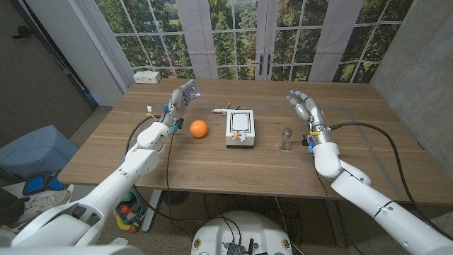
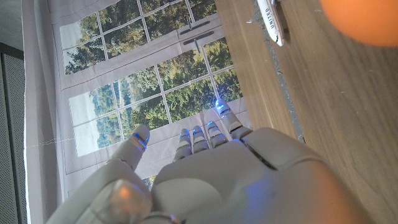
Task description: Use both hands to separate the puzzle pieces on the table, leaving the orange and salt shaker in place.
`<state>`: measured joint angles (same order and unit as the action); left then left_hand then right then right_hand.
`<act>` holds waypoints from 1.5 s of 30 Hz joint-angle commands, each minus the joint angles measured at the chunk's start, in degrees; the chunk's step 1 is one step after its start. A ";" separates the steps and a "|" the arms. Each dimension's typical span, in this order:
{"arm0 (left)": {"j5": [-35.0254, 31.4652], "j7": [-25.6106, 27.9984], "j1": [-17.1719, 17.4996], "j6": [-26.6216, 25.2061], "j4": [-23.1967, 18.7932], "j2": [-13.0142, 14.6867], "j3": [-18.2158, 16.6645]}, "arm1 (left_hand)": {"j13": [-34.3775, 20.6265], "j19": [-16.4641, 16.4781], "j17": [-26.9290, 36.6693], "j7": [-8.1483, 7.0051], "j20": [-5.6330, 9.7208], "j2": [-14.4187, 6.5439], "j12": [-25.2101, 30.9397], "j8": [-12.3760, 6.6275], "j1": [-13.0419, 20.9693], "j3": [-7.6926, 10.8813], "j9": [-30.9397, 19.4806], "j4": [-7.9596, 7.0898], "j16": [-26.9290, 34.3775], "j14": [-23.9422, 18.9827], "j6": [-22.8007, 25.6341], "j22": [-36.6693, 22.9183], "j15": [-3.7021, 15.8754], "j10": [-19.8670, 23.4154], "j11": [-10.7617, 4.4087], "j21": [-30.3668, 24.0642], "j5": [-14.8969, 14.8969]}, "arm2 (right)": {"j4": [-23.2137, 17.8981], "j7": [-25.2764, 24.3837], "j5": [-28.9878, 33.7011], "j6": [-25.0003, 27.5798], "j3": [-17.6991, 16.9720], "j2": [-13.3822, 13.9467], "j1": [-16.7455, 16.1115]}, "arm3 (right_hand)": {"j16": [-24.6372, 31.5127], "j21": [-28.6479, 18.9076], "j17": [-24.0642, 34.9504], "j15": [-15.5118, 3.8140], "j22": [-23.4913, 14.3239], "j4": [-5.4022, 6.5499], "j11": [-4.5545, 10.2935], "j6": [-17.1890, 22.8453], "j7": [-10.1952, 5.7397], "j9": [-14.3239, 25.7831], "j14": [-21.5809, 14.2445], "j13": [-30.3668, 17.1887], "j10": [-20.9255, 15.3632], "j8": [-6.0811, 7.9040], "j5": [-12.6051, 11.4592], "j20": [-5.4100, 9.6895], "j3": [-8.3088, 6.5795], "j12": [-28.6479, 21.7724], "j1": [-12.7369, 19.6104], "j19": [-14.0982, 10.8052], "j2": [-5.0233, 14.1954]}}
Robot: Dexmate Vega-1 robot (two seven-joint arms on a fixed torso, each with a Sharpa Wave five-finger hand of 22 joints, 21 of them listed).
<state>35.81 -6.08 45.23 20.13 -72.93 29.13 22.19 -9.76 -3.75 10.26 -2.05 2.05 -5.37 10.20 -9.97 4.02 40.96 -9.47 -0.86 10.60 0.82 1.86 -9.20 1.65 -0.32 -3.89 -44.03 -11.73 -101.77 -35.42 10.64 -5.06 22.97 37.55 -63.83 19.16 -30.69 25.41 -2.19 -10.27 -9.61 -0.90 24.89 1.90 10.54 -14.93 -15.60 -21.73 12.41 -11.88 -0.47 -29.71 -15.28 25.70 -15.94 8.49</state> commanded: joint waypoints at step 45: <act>0.22 -2.69 0.32 1.05 -1.03 1.34 -0.10 | -0.14 1.29 0.00 -0.06 1.06 -2.93 0.66 -0.36 -0.65 0.74 -0.26 0.25 0.37 -0.44 0.80 -0.22 2.05 0.59 -0.31 1.39 -0.37 | -11.59 -12.56 27.49 15.00 5.11 2.22 -9.01 | 4.15 -2.46 1.36 -6.32 -0.54 -1.63 3.88 8.38 -3.94 0.40 -5.67 -2.43 -7.07 1.71 -2.27 0.76 -0.65 -2.56 14.31 -6.22 -4.26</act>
<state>35.77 -7.89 45.58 20.71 -74.10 30.16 22.26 -9.74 -2.52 10.14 -2.36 2.05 -5.52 10.60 -9.96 3.87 41.36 -9.46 -0.78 10.60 0.61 2.17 -9.19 1.85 -0.10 -4.10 -42.79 -11.73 -111.40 -47.26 33.78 7.16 26.83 39.01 -71.73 22.79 -32.85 26.45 -2.53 -10.54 -10.99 2.76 32.55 -1.97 10.80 -20.02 -17.70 -28.06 13.63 -13.80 0.00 -30.21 -17.46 39.03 -21.70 4.02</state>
